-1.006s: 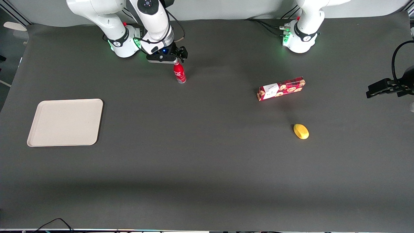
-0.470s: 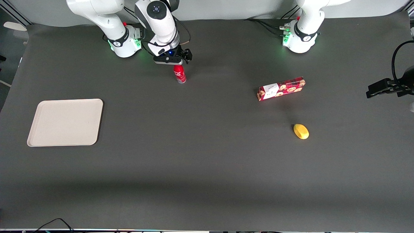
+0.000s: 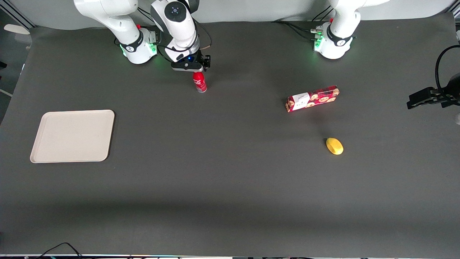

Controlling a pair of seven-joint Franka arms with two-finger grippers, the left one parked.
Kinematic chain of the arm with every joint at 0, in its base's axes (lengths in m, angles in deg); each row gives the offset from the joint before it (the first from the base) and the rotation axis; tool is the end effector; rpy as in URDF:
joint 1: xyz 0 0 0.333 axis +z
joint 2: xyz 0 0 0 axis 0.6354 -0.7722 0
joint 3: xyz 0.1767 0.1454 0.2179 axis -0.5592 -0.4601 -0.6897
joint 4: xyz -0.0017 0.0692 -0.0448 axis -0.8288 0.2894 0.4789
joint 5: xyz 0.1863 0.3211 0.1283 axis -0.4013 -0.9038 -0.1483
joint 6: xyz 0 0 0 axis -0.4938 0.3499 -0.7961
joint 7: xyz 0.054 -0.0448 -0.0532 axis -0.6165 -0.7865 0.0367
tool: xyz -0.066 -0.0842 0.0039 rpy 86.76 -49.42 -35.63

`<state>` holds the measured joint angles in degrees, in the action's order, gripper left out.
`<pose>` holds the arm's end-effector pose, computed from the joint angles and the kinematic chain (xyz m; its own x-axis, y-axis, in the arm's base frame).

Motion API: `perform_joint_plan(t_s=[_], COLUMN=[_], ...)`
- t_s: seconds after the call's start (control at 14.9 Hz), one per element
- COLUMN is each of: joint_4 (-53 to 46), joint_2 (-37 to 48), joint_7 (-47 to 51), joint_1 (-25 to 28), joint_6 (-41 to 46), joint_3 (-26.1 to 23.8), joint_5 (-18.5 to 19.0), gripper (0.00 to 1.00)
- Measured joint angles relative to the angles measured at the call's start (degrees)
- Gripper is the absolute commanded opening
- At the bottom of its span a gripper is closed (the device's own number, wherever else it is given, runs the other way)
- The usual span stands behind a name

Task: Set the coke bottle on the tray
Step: 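Close the right gripper on the bottle's neck and lift it, then carry the held bottle over to the white tray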

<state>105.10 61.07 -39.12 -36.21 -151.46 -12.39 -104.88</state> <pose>0.2382 0.3582 0.3120 0.9874 -0.1359 -0.0816 -0.1360 -0.9907 0.0037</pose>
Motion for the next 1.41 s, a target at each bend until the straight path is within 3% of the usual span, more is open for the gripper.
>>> perform_joint_plan(t_s=[0.27, 0.87, 1.07, 1.41], joint_4=[0.0, -1.1, -6.7, -23.0], joint_2=[0.0, 0.2, 0.5, 0.7], joint_7=[0.0, 0.0, 0.0, -0.8], joint_1=[0.0, 0.0, -0.2, -0.6], joint_6=[0.0, 0.0, 5.8, 21.8], joint_3=[0.0, -0.4, 1.0, 8.8], joint_5=[0.0, 0.1, 4.2, 10.2], gripper=[0.15, 0.15, 0.15, 0.15])
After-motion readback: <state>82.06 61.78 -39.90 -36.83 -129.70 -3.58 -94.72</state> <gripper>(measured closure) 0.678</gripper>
